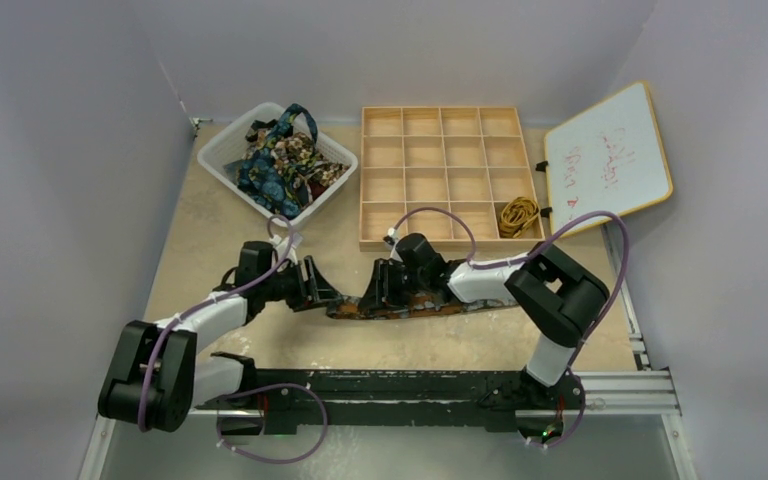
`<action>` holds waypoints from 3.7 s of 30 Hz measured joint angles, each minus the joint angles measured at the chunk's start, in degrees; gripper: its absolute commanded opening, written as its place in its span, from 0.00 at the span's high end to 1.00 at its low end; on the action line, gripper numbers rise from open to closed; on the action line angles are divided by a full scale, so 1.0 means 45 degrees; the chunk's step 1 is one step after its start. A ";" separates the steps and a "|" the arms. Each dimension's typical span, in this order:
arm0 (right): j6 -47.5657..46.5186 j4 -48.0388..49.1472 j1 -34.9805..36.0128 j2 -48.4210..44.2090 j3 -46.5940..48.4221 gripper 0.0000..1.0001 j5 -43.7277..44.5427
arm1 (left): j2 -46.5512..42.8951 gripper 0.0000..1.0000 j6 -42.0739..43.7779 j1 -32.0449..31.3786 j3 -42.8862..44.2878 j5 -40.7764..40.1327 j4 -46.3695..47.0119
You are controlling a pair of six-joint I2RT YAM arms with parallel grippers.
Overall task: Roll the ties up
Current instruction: Roll the tie at the center of the board.
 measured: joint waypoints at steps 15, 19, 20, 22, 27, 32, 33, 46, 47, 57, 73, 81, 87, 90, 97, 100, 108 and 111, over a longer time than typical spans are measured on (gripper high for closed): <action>-0.0481 -0.0491 0.0000 -0.0476 0.0000 0.71 0.0083 | -0.1073 0.41 -0.0355 0.0000 0.0000 -0.0597 -0.0520; -0.0549 -0.0544 0.0000 -0.0476 0.0005 0.76 0.0087 | -0.1073 0.41 -0.0350 0.0000 -0.0010 -0.0690 -0.0583; -0.0573 -0.0578 0.0000 -0.0471 0.0010 0.77 0.0092 | -0.1073 0.41 -0.0355 0.0000 -0.0019 -0.0699 -0.0578; -0.0612 -0.0704 0.0000 -0.0457 0.0068 0.78 0.0107 | -0.1073 0.42 -0.0350 0.0000 -0.0068 -0.0709 -0.0568; -0.0695 -0.0865 0.0000 -0.0272 0.0228 0.77 0.0151 | -0.0986 0.43 -0.0330 0.0000 -0.0199 -0.0593 -0.0486; -0.0855 -0.1093 -0.0015 -0.0267 0.0403 0.75 0.0155 | -0.0685 0.44 -0.0282 0.0000 -0.0355 -0.0384 -0.0238; -0.0899 -0.1117 -0.0015 -0.0267 0.0452 0.74 0.0160 | -0.0656 0.44 -0.0282 0.0000 -0.0369 -0.0374 -0.0233; -0.1180 -0.1389 -0.0097 0.0063 0.0865 0.73 0.0369 | -0.0262 0.46 -0.0350 0.0000 -0.0709 -0.0238 0.0461; -0.1180 -0.1389 -0.0097 0.0112 0.0865 0.73 0.0364 | -0.0262 0.46 -0.0350 0.0000 -0.0719 -0.0233 0.0500; -0.1175 -0.1360 -0.0097 0.0180 0.0865 0.77 0.0359 | -0.0573 0.43 -0.0384 0.0000 -0.0748 -0.0238 0.0491; -0.1107 -0.0918 -0.0107 0.0486 0.0855 0.84 0.0136 | 0.0374 0.48 -0.0865 0.0000 -0.0976 0.0330 0.1802; -0.1059 -0.0801 -0.0151 0.0486 0.0787 0.85 0.0039 | 0.0753 0.49 -0.2463 0.0005 -0.1447 0.0481 0.2720; -0.1030 -0.0743 -0.0155 0.0486 0.0758 0.85 0.0034 | 0.0826 0.55 -0.2987 0.0005 -0.1554 0.0481 0.2788; -0.1030 -0.0724 -0.0155 0.0486 0.0758 0.85 0.0024 | 0.0986 0.60 -0.3104 0.0005 -0.1564 0.0515 0.2846; -0.1035 -0.0699 -0.0155 0.0486 0.0758 0.84 0.0010 | 0.1069 0.69 -0.3113 0.0000 -0.1564 0.0306 0.2793; -0.1039 -0.0680 -0.0155 0.0486 0.0758 0.81 -0.0010 | 0.1044 0.77 -0.3075 0.0000 -0.1564 0.0219 0.2739; -0.1273 -0.0928 -0.0155 0.0413 0.0884 0.72 -0.0005 | 0.0262 0.83 -0.2720 -0.0019 -0.1511 -0.0097 0.2040; -0.1438 -0.1190 -0.0155 0.0219 0.0971 0.72 0.0034 | -0.0087 0.84 -0.2463 -0.0019 -0.1355 -0.0398 0.1481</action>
